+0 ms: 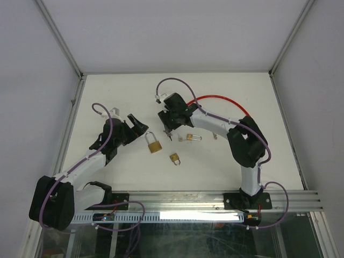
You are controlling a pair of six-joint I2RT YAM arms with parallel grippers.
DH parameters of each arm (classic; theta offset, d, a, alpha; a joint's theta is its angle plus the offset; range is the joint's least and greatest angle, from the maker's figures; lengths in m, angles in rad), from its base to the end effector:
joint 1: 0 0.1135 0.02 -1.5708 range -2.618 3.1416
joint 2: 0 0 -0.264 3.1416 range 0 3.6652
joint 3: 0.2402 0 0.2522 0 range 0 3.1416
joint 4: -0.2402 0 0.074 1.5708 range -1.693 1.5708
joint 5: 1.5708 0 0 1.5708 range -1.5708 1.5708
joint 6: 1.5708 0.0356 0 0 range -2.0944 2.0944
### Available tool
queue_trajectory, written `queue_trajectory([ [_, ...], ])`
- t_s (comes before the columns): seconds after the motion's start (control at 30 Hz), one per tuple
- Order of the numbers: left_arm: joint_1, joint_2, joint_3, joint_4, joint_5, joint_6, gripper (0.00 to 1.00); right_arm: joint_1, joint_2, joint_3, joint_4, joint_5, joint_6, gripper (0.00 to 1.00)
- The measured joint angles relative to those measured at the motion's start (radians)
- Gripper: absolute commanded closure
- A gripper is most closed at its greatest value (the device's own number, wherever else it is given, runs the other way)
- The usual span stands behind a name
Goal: Unlock with the key
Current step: Place the key at the center of the board, then pick up the key from the center of the board.
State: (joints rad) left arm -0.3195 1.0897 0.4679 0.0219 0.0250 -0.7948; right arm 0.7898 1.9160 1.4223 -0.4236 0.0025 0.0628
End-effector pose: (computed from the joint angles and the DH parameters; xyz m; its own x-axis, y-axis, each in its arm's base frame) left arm 0.2108 -0.0707 0.1917 -0.6135 -0.5486 -0.5681 -0.1489 0.7868 -0.5990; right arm 0.2958 0.2983 0.2117 -0.6023 -0.5185 -0.6069 -0.6727 0.7391 0.0362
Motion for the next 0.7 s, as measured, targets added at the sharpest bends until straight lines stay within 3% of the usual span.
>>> queue_trajectory([
  [0.5, 0.0, -0.005, 0.0, 0.0, -0.001, 0.0, 0.01, 0.02, 0.222, 0.201, -0.183, -0.024, -0.1, 0.54],
  [0.7, 0.0, -0.005, 0.0, 0.0, -0.001, 0.0, 0.01, 0.032, 0.252, 0.257, -0.244, -0.008, -0.111, 0.73],
])
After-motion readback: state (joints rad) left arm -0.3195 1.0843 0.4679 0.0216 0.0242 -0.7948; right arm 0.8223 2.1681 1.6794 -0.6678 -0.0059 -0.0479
